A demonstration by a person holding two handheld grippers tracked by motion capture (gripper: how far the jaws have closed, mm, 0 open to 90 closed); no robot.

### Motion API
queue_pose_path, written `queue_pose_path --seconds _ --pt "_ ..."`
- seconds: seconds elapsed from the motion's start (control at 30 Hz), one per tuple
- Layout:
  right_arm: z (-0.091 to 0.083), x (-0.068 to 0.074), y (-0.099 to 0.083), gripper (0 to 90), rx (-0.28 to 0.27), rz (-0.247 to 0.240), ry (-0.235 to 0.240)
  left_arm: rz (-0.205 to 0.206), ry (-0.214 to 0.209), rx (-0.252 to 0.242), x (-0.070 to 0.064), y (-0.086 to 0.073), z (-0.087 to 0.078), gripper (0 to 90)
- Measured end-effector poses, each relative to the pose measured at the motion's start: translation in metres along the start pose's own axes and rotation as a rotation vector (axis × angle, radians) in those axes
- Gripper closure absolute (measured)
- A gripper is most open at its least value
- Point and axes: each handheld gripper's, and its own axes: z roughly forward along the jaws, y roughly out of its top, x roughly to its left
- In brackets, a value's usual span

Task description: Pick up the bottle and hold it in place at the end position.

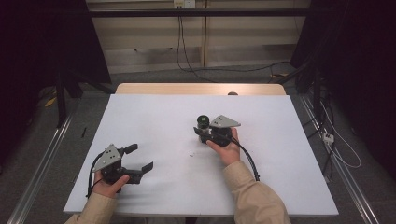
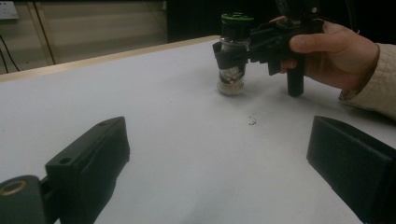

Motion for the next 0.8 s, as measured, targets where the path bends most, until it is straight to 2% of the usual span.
queue_pose_path --seconds 0.23,0.4,0.63,0.8 --pt "0.0051 0.0015 0.0043 53.7 0.001 -0.006 0.010 0.004 -0.002 0.001 0.0002 0.0003 -0.0007 5.4" --pt "0.0091 0.0039 0.0015 53.7 0.028 -0.021 0.024 0.005 0.001 -0.001 0.0009 0.0005 -0.0013 5.4" --pt "0.0071 0.0012 0.0003 53.3 0.031 0.000 0.035 0.004 0.000 0.000 0.0007 0.0007 -0.0004 5.4" --pt "0.0046 0.0009 0.0000 52.1 0.047 0.009 0.024 0.000 -0.001 -0.001 0.0001 0.0008 0.0008 5.4"
